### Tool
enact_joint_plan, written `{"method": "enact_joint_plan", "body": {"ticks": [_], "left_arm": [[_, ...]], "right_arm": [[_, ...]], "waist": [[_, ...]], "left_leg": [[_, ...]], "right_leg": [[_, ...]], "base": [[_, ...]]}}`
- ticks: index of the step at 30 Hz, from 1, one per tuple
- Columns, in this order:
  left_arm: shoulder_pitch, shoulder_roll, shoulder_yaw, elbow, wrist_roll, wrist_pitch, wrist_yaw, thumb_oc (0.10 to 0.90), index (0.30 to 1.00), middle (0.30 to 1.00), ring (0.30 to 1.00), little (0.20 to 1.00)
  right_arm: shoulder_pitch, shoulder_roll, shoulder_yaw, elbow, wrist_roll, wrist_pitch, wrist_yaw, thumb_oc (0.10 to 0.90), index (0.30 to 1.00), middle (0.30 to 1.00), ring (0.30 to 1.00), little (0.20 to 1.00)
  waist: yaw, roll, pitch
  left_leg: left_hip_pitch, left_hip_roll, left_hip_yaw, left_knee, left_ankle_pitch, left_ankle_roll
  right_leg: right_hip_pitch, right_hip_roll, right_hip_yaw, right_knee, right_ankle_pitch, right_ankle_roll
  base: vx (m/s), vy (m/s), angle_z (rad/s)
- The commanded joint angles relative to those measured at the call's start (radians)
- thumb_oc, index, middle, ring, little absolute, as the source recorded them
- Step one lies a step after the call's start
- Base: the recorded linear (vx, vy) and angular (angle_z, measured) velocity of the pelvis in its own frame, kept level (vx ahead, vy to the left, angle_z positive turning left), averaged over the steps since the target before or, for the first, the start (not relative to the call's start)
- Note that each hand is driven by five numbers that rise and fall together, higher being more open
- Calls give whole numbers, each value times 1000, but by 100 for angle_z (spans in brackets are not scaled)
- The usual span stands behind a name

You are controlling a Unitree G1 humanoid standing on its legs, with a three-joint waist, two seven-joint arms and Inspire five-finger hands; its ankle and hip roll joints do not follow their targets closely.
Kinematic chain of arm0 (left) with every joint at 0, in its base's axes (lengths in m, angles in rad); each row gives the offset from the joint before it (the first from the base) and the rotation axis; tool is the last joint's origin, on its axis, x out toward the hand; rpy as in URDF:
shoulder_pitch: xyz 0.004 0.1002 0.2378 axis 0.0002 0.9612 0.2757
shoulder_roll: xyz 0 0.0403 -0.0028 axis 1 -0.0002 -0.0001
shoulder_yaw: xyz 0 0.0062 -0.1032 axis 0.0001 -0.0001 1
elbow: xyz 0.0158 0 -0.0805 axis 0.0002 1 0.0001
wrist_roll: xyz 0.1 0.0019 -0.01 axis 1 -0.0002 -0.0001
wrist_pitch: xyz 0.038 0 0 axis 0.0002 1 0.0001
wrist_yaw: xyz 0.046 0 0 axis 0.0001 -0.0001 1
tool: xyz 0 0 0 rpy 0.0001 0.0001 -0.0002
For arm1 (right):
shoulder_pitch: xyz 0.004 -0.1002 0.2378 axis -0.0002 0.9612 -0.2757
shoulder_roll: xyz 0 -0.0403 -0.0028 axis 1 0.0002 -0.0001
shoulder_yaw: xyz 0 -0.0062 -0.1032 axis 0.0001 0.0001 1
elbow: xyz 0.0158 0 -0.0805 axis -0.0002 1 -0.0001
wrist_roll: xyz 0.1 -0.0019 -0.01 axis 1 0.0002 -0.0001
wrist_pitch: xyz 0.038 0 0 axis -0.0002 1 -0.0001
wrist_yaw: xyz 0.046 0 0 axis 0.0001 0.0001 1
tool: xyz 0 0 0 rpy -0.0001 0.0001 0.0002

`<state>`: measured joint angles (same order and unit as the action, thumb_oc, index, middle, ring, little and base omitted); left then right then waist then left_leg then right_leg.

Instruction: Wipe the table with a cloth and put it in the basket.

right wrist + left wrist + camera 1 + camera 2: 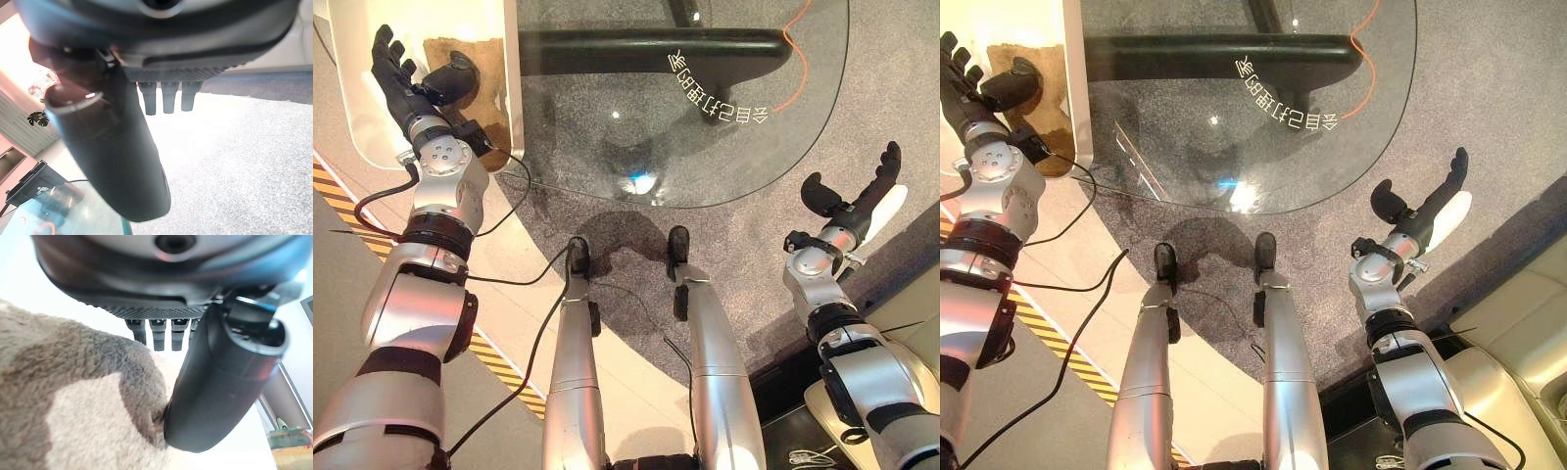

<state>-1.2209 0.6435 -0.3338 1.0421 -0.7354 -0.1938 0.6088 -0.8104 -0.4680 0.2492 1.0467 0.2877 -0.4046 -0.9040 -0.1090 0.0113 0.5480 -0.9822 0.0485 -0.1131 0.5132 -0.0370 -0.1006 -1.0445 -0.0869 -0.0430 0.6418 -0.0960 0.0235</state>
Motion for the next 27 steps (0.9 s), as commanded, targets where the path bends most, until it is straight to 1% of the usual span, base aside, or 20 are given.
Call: {"method": "enact_joint_plan", "body": {"ticks": [1,3,4,5,6,9,10,11,13,16,19,23,27], "left_arm": [[-80,103,29,-19,33,-117,73,800,900,900,900,900],[-81,103,29,-22,33,-131,75,800,900,900,900,900],[-81,101,31,-23,39,-157,81,800,900,900,900,900],[-81,100,31,-25,39,-168,83,800,900,900,900,900],[-83,99,32,-36,38,-209,98,800,900,900,900,900],[-77,101,39,-74,71,-304,139,800,900,900,900,900],[-75,102,40,-80,74,-318,143,800,900,900,900,900],[-71,105,45,-97,100,-351,172,800,900,900,900,900],[-56,107,58,-121,126,-388,208,800,900,900,900,900],[-29,110,80,-143,153,-431,245,800,900,900,900,900],[22,117,122,-157,131,-471,253,800,900,900,900,900],[105,132,182,-155,97,-501,213,800,900,900,900,900],[212,148,255,-144,48,-515,136,800,900,900,900,900]], "right_arm": [[29,-65,-15,-20,29,-63,-30,800,900,900,900,900],[29,-65,-14,-21,30,-60,-29,800,900,900,900,900],[29,-64,-13,-21,32,-61,-29,800,900,900,900,900],[30,-63,-14,-22,30,-61,-29,800,900,900,900,900],[34,-63,-14,-19,32,-66,-26,800,900,900,900,900],[48,-59,-14,-30,32,-66,-31,800,900,900,900,900],[50,-58,-15,-32,31,-66,-32,800,900,900,900,900],[58,-55,-17,-30,29,-70,-32,800,900,900,900,900],[74,-49,-20,-29,26,-78,-33,800,900,900,900,900],[95,-40,-23,-27,26,-84,-33,800,900,900,900,900],[130,-22,-25,-33,14,-73,-37,800,900,900,900,900],[189,4,-41,-28,6,-69,-17,800,900,900,900,900],[263,7,-79,11,24,-90,48,800,900,900,900,900]], "waist": [[24,-19,-28],[24,-19,-28],[24,-19,-28],[24,-19,-28],[23,-19,-28],[25,-19,-28],[25,-19,-28],[27,-18,-28],[30,-16,-28],[33,-15,-28],[36,-11,-28],[41,-5,-28],[51,1,-28]], "left_leg": [[6,-62,139,63,-87,111],[6,-62,138,63,-87,111],[6,-62,139,63,-87,111],[6,-62,139,63,-88,111],[8,-62,139,61,-88,112],[11,-63,138,60,-88,112],[13,-63,138,59,-88,112],[16,-64,136,58,-88,112],[21,-65,133,57,-86,112],[35,-67,129,50,-80,110],[68,-68,125,32,-70,102],[139,-75,117,-5,-58,94],[246,-84,115,-63,-40,87]], "right_leg": [[62,86,-26,-51,-13,-16],[62,86,-26,-51,-14,-16],[62,86,-25,-51,-14,-17],[61,86,-25,-50,-14,-17],[61,87,-24,-49,-13,-16],[65,87,-23,-53,-13,-17],[66,87,-22,-54,-12,-17],[69,87,-21,-53,-12,-17],[73,88,-19,-49,-13,-17],[83,91,-16,-51,-9,-15],[112,93,-10,-64,-8,-11],[178,94,-8,-93,-10,-7],[282,87,-16,-146,-10,-2]], "base": [[0,0,0],[0,0,0],[0,0,0],[0,0,0],[0,0,0],[0,0,0],[0,0,0],[0,0,0],[0,0,0],[0,0,0],[0,0,0],[0,0,0],[29,31,-4]]}}
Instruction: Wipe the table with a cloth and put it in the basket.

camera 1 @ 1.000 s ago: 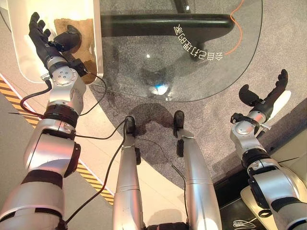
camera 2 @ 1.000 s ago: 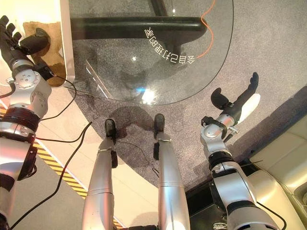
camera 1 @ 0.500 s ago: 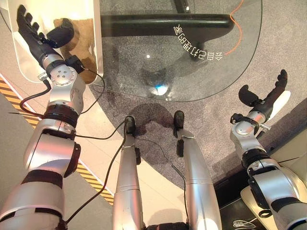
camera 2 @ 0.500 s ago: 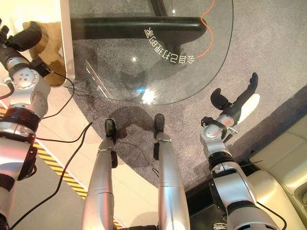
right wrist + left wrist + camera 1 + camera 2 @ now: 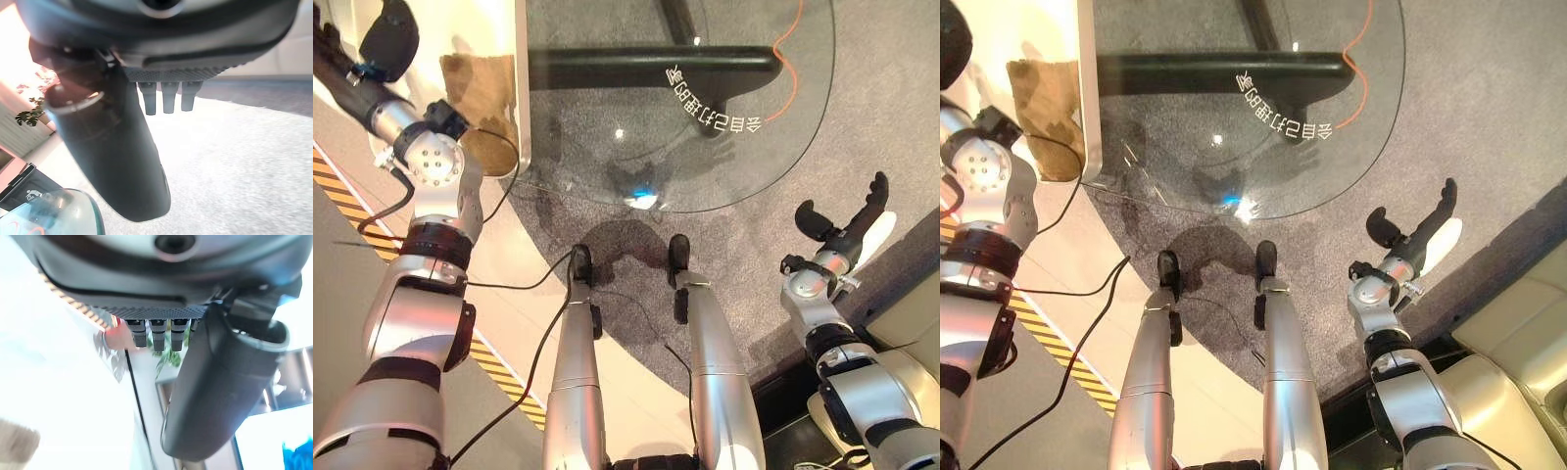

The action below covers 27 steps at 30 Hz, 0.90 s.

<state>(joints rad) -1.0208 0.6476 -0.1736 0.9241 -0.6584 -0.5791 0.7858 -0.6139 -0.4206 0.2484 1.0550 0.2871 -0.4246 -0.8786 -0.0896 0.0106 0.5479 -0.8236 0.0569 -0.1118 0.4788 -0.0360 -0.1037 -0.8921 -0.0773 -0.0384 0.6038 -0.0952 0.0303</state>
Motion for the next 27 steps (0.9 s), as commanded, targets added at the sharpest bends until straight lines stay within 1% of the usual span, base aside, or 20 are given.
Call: {"method": "enact_joint_plan", "body": {"ticks": [1,3,4,7,9,10,11,12,13,14,16,19,22,23,25,26,27], "left_arm": [[59,148,125,-25,-48,-130,-73,800,900,900,900,900],[116,148,159,-26,-76,-128,-115,800,900,900,900,900],[170,150,192,-30,-91,-122,-140,800,900,900,900,900],[271,141,249,-41,-104,-104,-196,800,900,900,900,900],[351,127,288,-51,-129,-86,-261,800,900,900,900,900],[399,112,308,-57,-155,-74,-313,800,900,900,900,900],[424,104,318,-59,-179,-50,-364,800,900,900,900,900],[459,94,330,-61,-178,-38,-394,800,900,900,900,900],[507,73,343,-73,-190,-12,-448,800,900,900,900,900],[534,61,351,-77,-187,9,-478,800,900,900,900,900],[608,28,362,-87,-150,49,-510,800,900,900,900,900],[704,-21,378,-72,-129,95,-569,800,900,900,900,900],[779,-74,366,20,-66,156,-624,800,900,900,900,900],[805,-91,367,71,-48,177,-653,800,900,900,900,900],[831,-112,355,133,-2,184,-673,800,900,900,900,900],[845,-124,349,167,13,210,-684,800,900,900,900,900],[854,-131,346,191,25,218,-698,800,900,900,900,900]], "right_arm": [[102,-41,-98,21,39,-80,60,800,900,900,900,900],[138,-41,-113,35,39,-78,97,800,900,900,900,900],[171,-43,-123,44,37,-70,131,800,900,900,900,900],[231,-44,-137,52,42,-36,195,800,900,900,900,900],[276,-37,-149,66,32,-20,223,800,900,900,900,900],[302,-32,-155,71,47,1,258,800,900,900,900,900],[314,-29,-160,76,61,8,284,800,900,900,900,900],[335,-25,-168,78,63,21,307,800,900,900,900,900],[358,-13,-182,84,44,38,327,800,900,900,900,900],[370,-9,-187,85,43,49,336,800,900,900,900,900],[406,3,-207,98,36,88,380,800,900,900,900,900],[448,10,-235,119,13,117,433,800,900,900,900,900],[479,28,-248,157,11,153,487,800,900,900,900,900],[490,36,-249,168,10,176,520,800,900,900,900,900],[499,47,-248,186,-20,192,532,800,900,900,900,900],[505,51,-245,197,-29,208,547,800,900,900,900,900],[509,54,-244,203,-40,222,557,800,900,900,900,900]], "waist": [[36,3,-37],[42,4,-56],[47,5,-77],[56,3,-117],[67,3,-149],[71,3,-168],[74,2,-177],[77,2,-195],[83,1,-217],[86,0,-229],[96,-2,-267],[104,-3,-315],[108,-3,-380],[109,-4,-403],[109,-3,-433],[110,-3,-450],[110,-2,-459]], "left_leg": [[134,-96,115,-58,-33,88],[171,-101,117,-87,-26,86],[207,-106,117,-117,-20,85],[273,-110,113,-176,-2,82],[334,-110,111,-217,-2,84],[369,-112,107,-251,11,83],[391,-113,104,-264,8,83],[416,-112,102,-293,19,84],[450,-112,102,-321,22,84],[468,-113,103,-336,24,84],[534,-116,98,-386,29,88],[616,-113,94,-445,35,89],[692,-105,93,-489,41,87],[719,-104,92,-506,43,87],[749,-99,96,-520,45,85],[766,-96,96,-529,45,83],[779,-95,96,-535,45,83]], "right_leg": [[179,72,-27,-136,-11,-7],[221,66,-33,-167,-8,-7],[262,61,-36,-199,-4,-7],[335,53,-40,-255,6,-8],[393,46,-46,-287,1,-5],[430,42,-48,-318,11,-3],[452,40,-48,-328,6,-1],[477,37,-50,-353,17,1],[513,30,-50,-380,24,7],[532,25,-53,-393,27,9],[604,16,-61,-445,39,16],[695,10,-69,-508,54,26],[773,9,-77,-548,65,34],[799,8,-77,-564,70,35],[827,7,-80,-576,74,37],[843,8,-80,-583,75,37],[854,8,-79,-587,75,37]], "base": [[68,43,-1],[83,45,-3],[90,52,-7],[76,45,-9],[89,22,-4],[101,5,-1],[69,3,-1],[93,-1,-2],[87,2,-1],[107,-1,-1],[98,3,-1],[100,10,3],[146,11,5],[132,14,9],[135,25,3],[127,28,-3],[92,32,-3]]}}
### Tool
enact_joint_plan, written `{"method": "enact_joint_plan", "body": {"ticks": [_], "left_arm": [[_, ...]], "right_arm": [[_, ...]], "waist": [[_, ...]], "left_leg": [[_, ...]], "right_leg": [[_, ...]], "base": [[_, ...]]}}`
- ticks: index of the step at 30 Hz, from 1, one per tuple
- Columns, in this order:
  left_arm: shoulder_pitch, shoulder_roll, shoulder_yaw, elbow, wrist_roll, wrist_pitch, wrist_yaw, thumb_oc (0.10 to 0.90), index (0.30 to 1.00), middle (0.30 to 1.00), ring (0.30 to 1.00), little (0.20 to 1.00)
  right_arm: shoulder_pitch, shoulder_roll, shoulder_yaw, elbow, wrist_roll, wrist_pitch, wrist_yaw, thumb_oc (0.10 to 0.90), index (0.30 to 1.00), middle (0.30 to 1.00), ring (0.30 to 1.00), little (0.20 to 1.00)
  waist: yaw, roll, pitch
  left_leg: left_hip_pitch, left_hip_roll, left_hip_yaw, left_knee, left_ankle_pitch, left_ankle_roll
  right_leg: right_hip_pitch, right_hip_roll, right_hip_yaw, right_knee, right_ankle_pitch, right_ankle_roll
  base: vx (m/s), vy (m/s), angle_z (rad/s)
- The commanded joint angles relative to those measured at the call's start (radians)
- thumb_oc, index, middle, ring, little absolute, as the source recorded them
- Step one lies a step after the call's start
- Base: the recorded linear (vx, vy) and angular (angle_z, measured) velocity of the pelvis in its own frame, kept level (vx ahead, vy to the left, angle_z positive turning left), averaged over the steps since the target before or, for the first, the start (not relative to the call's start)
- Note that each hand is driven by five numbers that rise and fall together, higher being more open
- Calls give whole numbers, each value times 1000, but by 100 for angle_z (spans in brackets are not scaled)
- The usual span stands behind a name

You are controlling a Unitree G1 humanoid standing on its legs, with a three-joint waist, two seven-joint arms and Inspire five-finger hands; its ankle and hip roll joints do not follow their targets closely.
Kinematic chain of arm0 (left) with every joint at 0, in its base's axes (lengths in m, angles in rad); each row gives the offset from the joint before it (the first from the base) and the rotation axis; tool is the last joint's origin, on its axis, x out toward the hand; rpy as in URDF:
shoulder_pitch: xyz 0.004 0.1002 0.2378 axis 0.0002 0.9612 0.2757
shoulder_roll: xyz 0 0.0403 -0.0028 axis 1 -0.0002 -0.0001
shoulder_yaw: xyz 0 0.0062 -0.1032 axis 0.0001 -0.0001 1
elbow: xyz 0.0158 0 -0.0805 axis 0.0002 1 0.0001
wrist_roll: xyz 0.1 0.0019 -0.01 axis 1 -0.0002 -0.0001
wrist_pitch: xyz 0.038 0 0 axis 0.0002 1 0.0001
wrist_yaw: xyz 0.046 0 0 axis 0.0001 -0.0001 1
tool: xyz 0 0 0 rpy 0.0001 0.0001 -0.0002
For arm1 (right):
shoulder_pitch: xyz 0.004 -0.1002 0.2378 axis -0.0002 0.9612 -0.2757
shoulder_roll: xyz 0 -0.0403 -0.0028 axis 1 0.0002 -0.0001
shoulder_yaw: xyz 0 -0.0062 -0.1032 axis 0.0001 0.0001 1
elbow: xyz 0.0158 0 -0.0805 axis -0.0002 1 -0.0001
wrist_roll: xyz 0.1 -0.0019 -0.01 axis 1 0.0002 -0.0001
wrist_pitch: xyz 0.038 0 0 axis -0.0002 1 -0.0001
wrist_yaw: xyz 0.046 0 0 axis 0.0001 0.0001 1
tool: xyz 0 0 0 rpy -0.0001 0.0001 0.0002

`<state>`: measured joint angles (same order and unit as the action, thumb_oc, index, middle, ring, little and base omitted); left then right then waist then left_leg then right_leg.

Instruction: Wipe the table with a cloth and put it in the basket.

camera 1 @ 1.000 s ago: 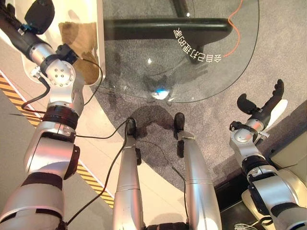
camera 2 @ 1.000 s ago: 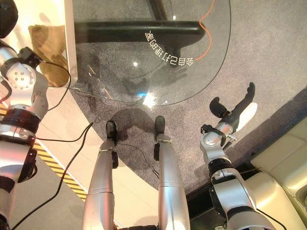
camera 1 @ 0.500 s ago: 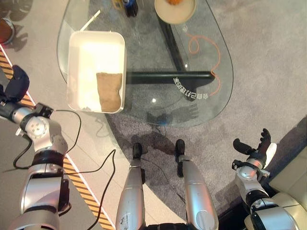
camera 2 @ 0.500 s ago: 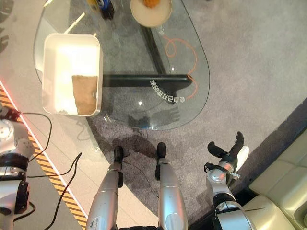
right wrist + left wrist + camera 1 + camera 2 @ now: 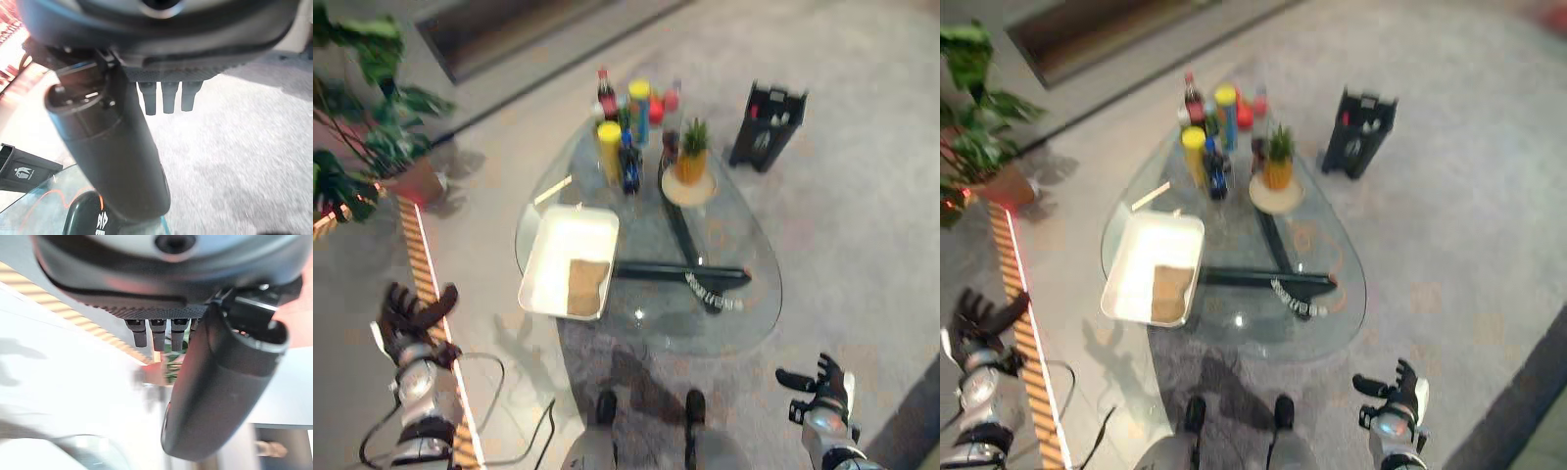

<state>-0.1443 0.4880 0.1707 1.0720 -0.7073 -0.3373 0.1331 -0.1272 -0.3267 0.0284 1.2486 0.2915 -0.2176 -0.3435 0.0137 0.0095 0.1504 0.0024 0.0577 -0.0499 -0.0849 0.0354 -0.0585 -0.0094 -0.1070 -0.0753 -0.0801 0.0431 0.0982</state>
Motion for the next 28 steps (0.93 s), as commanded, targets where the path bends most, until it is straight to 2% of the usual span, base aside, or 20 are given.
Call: {"method": "enact_joint_plan", "body": {"ticks": [1,8,15,17,19,23,28], "left_arm": [[-5,15,-3,87,104,-13,-62,800,900,900,900,900],[41,-76,-46,257,162,31,-116,800,900,900,900,900],[81,-141,-99,337,295,201,-204,800,900,900,900,900],[90,-150,-114,346,335,228,-212,800,900,900,900,900],[94,-166,-148,362,391,293,-249,800,900,900,900,900],[98,-182,-170,380,383,323,-261,800,900,900,900,900],[88,-186,-185,380,377,329,-273,800,900,900,900,900]], "right_arm": [[28,-37,-23,21,-54,29,29,800,900,900,900,900],[28,-26,-34,101,-114,79,66,800,900,900,900,900],[34,-4,-39,172,-155,135,115,800,900,900,900,900],[35,2,-31,186,-161,140,121,800,900,900,900,900],[38,12,-20,203,-178,165,136,800,900,900,900,900],[41,27,0,218,-196,190,142,800,900,900,900,900],[34,33,25,234,-212,227,171,800,900,900,900,900]], "waist": [[7,-2,-78],[10,-4,-113],[10,-9,-128],[10,-10,-128],[11,-9,-130],[5,-4,-129],[3,-2,-131]], "left_leg": [[-29,-94,36,20,-28,38],[25,-86,42,12,-42,40],[57,-82,49,7,-55,44],[62,-81,51,5,-56,44],[63,-79,54,3,-57,43],[68,-77,58,1,-60,43],[73,-73,61,-1,-59,43]], "right_leg": [[-12,38,-43,90,-64,-31],[43,33,-50,74,-65,-30],[72,28,-56,58,-60,-26],[76,26,-57,51,-55,-24],[78,23,-61,43,-49,-20],[79,20,-57,42,-47,-18],[82,20,-57,41,-47,-19]], "base": [[56,30,-2],[14,27,0],[8,7,1],[0,0,0],[0,0,0],[0,0,0],[0,0,0]]}}
